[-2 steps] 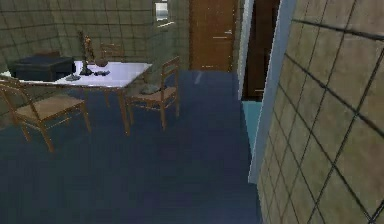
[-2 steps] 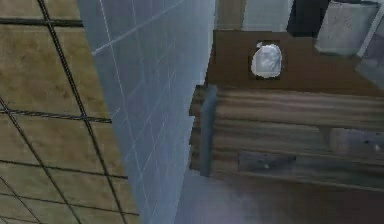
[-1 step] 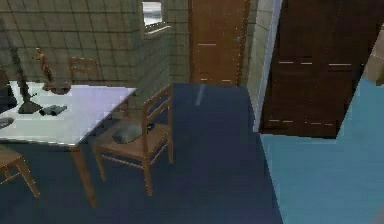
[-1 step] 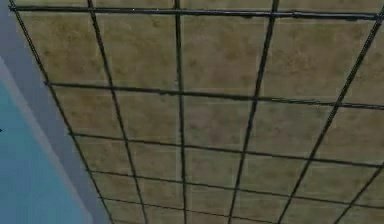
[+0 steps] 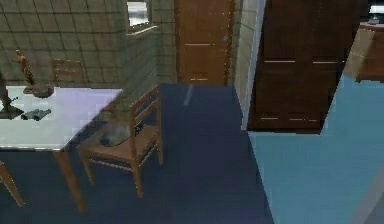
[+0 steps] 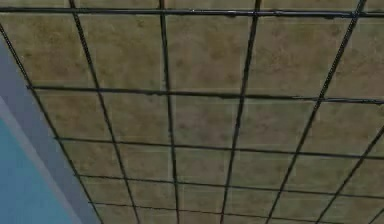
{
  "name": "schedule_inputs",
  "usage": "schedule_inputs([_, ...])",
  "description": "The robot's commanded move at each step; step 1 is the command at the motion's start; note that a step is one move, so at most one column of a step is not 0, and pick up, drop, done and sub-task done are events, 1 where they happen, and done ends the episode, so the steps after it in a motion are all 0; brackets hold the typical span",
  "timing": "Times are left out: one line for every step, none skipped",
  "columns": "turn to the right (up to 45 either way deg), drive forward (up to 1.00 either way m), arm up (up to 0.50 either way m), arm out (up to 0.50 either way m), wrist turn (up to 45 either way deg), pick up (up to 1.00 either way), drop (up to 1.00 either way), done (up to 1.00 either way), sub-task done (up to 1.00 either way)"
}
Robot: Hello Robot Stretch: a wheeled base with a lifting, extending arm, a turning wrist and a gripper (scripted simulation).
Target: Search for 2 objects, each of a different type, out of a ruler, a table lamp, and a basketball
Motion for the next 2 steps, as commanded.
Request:
schedule_inputs([0.0, 0.7, 0.0, 0.0, 0.0, 0.0, 0.0, 0.0, 0.0])
schedule_inputs([45.0, 0.0, 0.0, 0.0, 0.0, 0.0, 0.0, 0.0, 0.0])
